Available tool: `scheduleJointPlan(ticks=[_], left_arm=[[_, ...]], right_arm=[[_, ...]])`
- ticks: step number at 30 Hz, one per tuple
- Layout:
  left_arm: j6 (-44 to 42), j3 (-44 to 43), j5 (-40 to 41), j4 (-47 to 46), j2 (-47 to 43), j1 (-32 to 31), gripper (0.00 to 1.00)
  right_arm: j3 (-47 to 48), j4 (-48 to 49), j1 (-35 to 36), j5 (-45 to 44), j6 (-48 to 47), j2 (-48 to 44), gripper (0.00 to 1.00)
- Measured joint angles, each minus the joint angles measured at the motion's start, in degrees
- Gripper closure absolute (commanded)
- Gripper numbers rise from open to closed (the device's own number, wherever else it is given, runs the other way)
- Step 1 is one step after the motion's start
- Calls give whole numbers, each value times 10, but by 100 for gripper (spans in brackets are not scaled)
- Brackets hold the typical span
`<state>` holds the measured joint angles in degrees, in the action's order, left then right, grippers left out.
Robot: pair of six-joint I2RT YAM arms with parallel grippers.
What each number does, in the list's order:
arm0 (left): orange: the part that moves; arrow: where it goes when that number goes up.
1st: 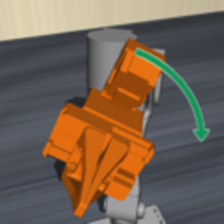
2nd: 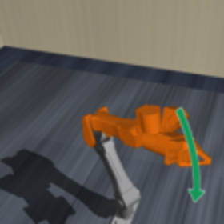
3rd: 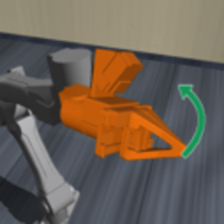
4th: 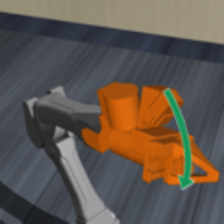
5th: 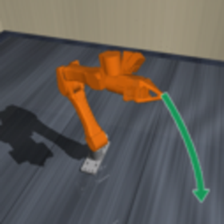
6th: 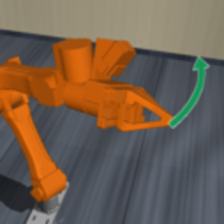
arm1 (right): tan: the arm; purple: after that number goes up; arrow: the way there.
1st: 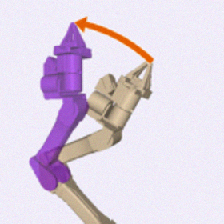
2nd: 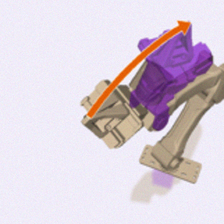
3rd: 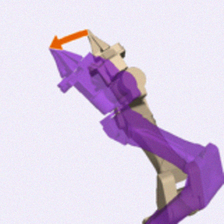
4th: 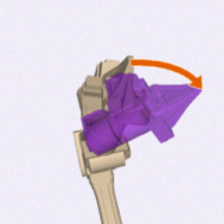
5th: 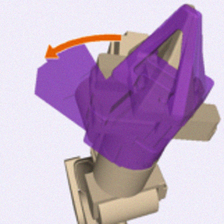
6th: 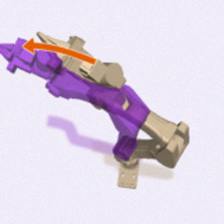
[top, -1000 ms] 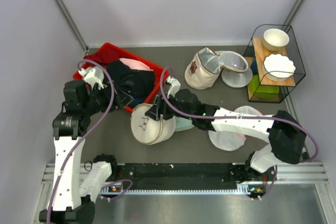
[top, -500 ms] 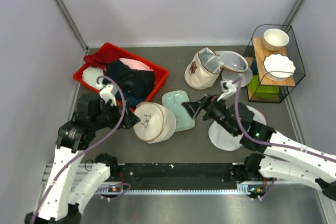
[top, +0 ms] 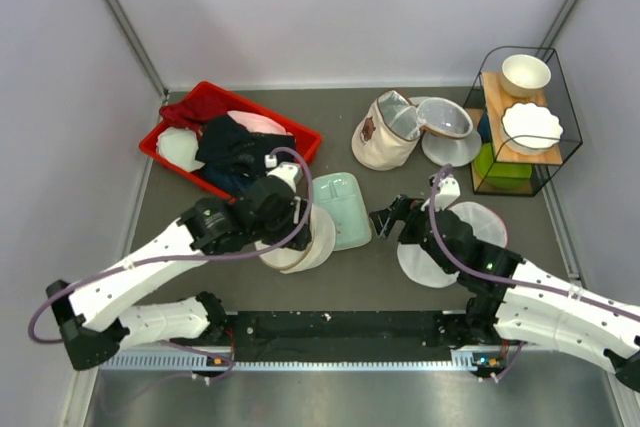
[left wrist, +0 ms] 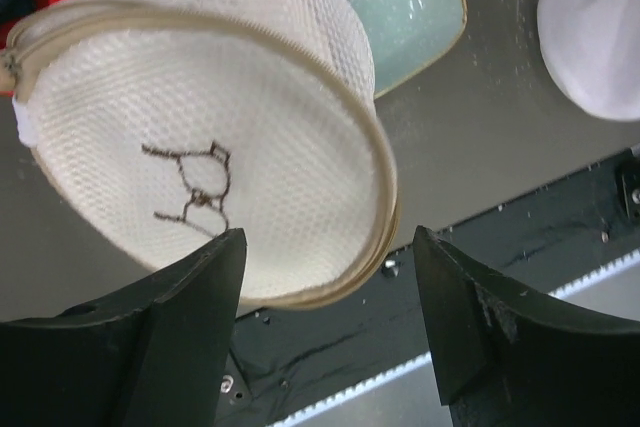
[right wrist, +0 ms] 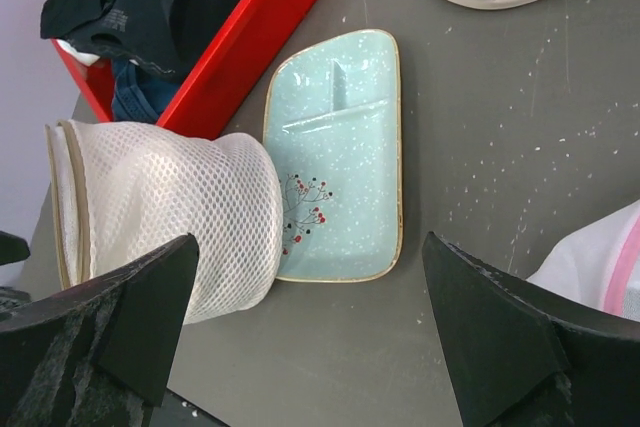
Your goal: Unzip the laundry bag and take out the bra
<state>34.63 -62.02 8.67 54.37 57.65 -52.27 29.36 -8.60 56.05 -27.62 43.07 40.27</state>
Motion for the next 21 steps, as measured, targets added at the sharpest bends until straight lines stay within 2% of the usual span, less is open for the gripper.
scheduleJointPlan(ticks=[4, 9, 16, 19, 20, 21], left_arm=[[31, -19, 61, -19, 45, -36, 28], [51, -19, 107, -42, 51, -38, 34], [59, -20, 129, -49, 82, -39, 35], [60, -20, 129, -49, 83, -39, 46], [61, -20, 131, -50, 83, -39, 70], [62, -20, 132, -50, 83, -39, 86]], right_arm=[[7, -2, 0, 0, 0, 12, 5], [7, -5, 0, -1, -2, 10, 5], [7, -9, 0, -4, -4, 10, 5], [7, -9, 0, -4, -4, 10, 5], [7, -9, 0, -4, -4, 10, 5], [7, -9, 0, -4, -4, 10, 5]])
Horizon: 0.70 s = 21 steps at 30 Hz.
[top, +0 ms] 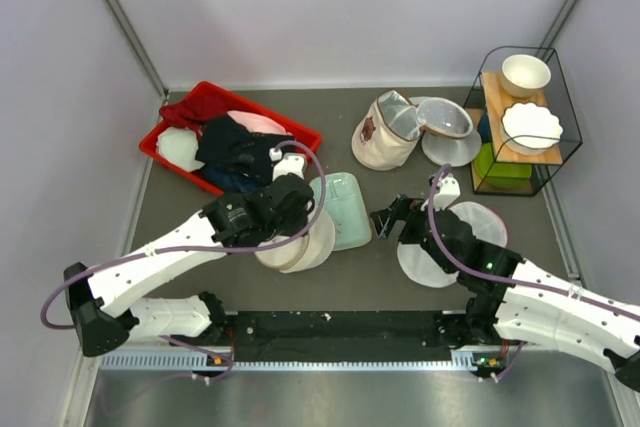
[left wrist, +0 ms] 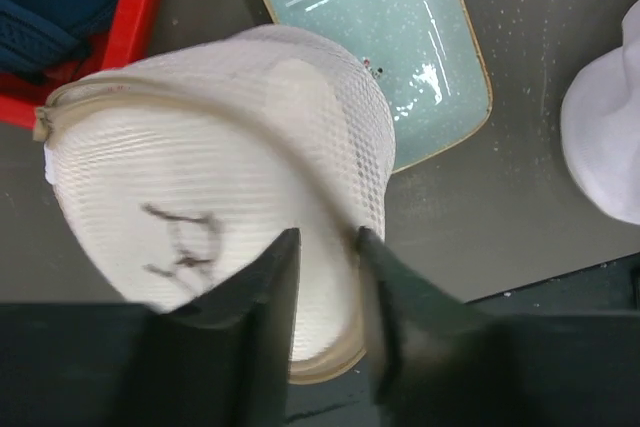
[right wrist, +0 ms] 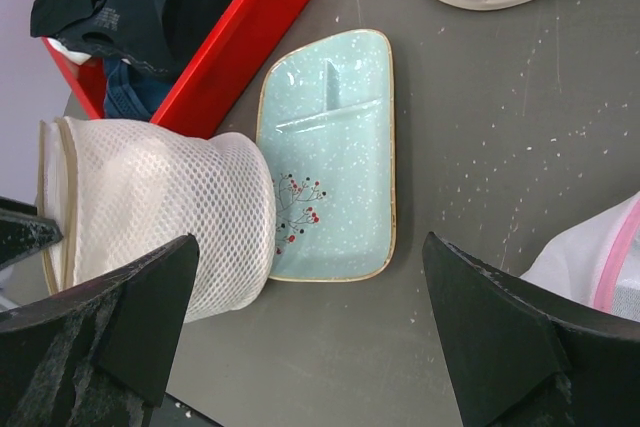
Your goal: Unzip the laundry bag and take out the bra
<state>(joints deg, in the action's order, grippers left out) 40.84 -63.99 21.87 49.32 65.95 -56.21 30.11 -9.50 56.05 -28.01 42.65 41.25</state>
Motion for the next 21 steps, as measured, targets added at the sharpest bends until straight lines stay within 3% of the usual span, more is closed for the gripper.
scheduleJointPlan(ticks=[1, 2, 9, 15, 21], left_arm=[[4, 0, 1, -1, 0, 0, 97], [3, 0, 4, -1, 0, 0, 100], [-10, -10, 38, 21, -23, 0, 100], [-30, -40, 44, 44, -93, 3, 100], [-37, -79, 55, 89, -103, 5, 100]], right_arm=[[0, 0, 0, 0, 0, 0, 5], [0, 0, 0, 0, 0, 0, 5], [12, 1, 0, 25, -1, 30, 5], [56, 25, 21, 78, -2, 140, 5], [124, 76, 77, 115, -6, 239, 6]])
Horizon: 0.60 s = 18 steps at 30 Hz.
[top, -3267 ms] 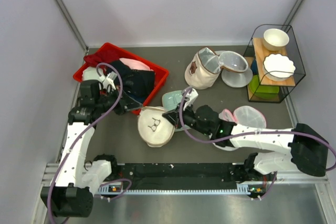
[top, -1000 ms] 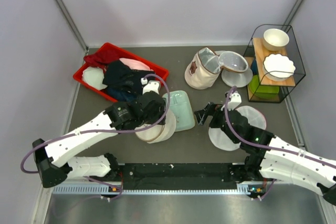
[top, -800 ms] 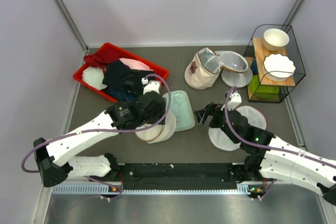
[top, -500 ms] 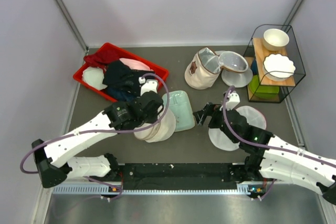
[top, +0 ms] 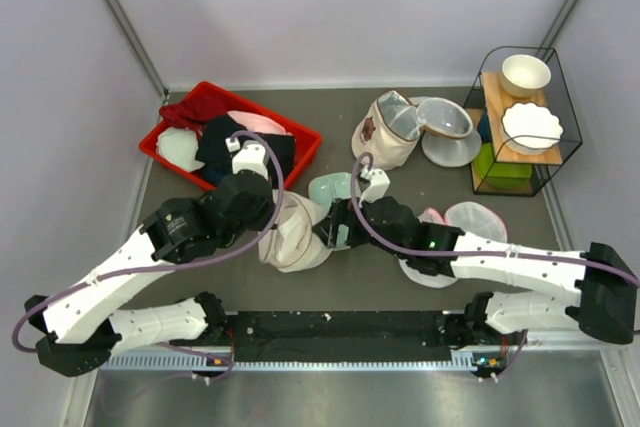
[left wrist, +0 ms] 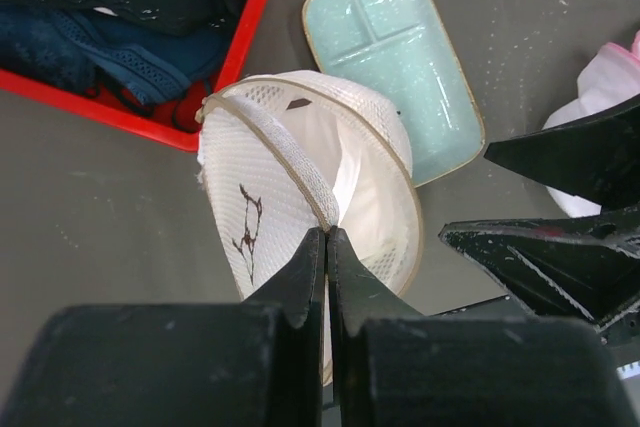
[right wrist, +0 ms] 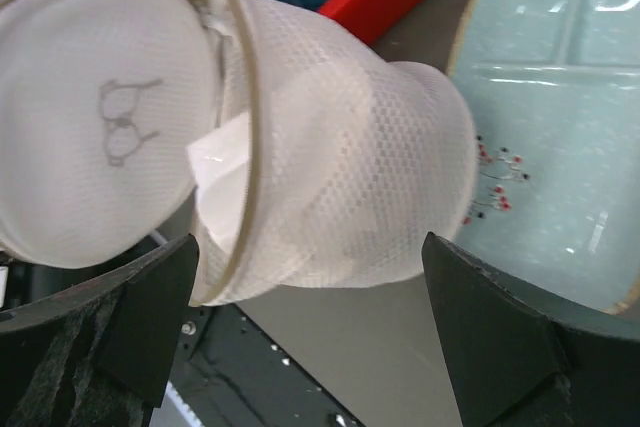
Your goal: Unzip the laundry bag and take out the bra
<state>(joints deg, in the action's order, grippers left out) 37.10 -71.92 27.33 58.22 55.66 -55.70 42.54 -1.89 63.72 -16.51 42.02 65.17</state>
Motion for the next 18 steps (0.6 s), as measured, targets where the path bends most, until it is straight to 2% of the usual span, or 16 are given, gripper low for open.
scheduleJointPlan(ticks=[3, 6, 7, 9, 10, 14, 18], left_arm=[[-2, -1, 3, 18, 0, 0, 100], [-8, -2, 4, 31, 0, 1, 100], [-9, -4, 4, 35, 0, 1, 100], [-9, -10, 7, 39, 0, 1, 100], [-10, -14, 9, 40, -1, 1, 100], [-10, -32, 23, 56, -14, 1, 100], [-10, -85, 46, 94, -28, 2, 100]], right_arm=[[23, 32, 9, 19, 1, 35, 8], [42, 50, 16, 30, 1, 69, 30], [43, 59, 18, 31, 4, 77, 47], [43, 69, 19, 32, 8, 91, 74], [43, 71, 19, 32, 11, 96, 100], [25, 82, 19, 21, 19, 92, 100], [-18, 92, 16, 21, -4, 43, 100]])
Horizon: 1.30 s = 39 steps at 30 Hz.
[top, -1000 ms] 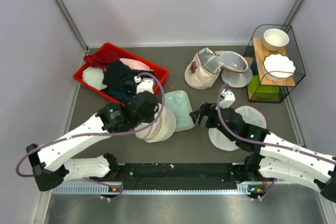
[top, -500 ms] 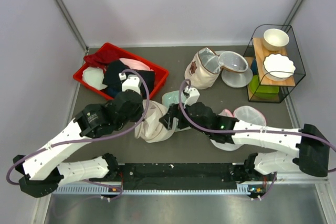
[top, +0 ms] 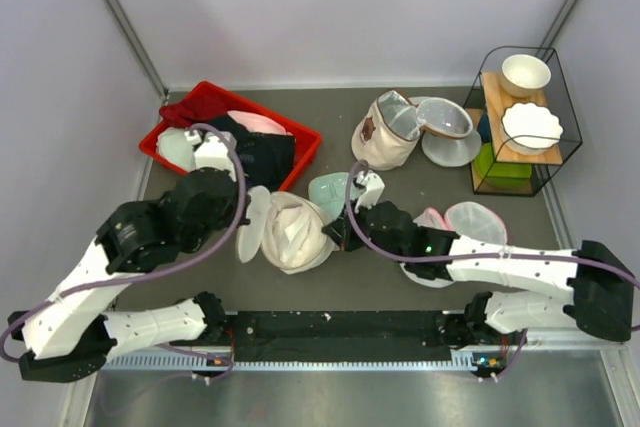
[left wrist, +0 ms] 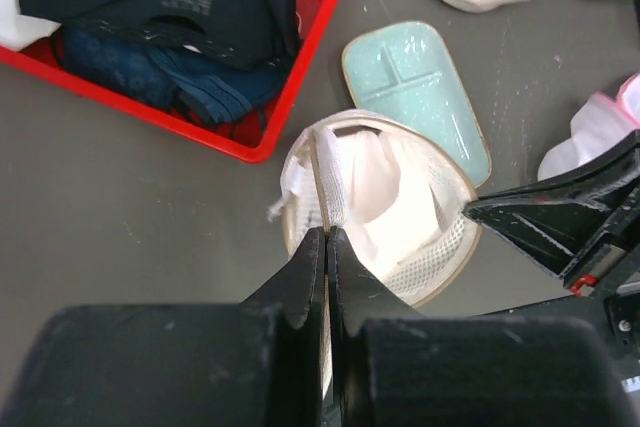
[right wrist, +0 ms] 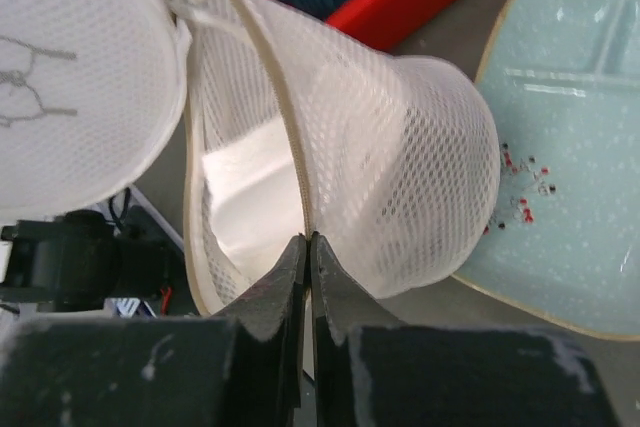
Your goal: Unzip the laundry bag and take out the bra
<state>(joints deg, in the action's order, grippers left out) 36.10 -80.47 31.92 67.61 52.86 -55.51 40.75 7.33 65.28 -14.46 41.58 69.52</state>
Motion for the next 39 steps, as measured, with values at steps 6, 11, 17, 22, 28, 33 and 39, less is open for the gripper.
scheduleJointPlan(ticks=[6, 11, 17, 22, 28, 33, 39], left_arm=[[31, -93, 37, 68, -15, 3, 100], [65, -105, 52, 86, -63, 4, 100], [111, -17, 70, 96, -140, 6, 100], [133, 112, 56, 82, -132, 12, 100], [97, 217, -21, -1, -113, 121, 100], [34, 265, -122, -72, -113, 261, 100], [-24, 269, -204, -138, -61, 353, 96]], right_arm=[[17, -26, -46, 111, -77, -65, 100], [49, -56, -89, 226, -106, -86, 100], [55, -69, -115, 304, -109, -65, 100], [55, -95, -144, 332, -85, 0, 100], [54, -102, -152, 336, -68, 13, 100], [39, -99, -152, 337, -64, 3, 100], [11, -95, -152, 338, -62, -1, 100]])
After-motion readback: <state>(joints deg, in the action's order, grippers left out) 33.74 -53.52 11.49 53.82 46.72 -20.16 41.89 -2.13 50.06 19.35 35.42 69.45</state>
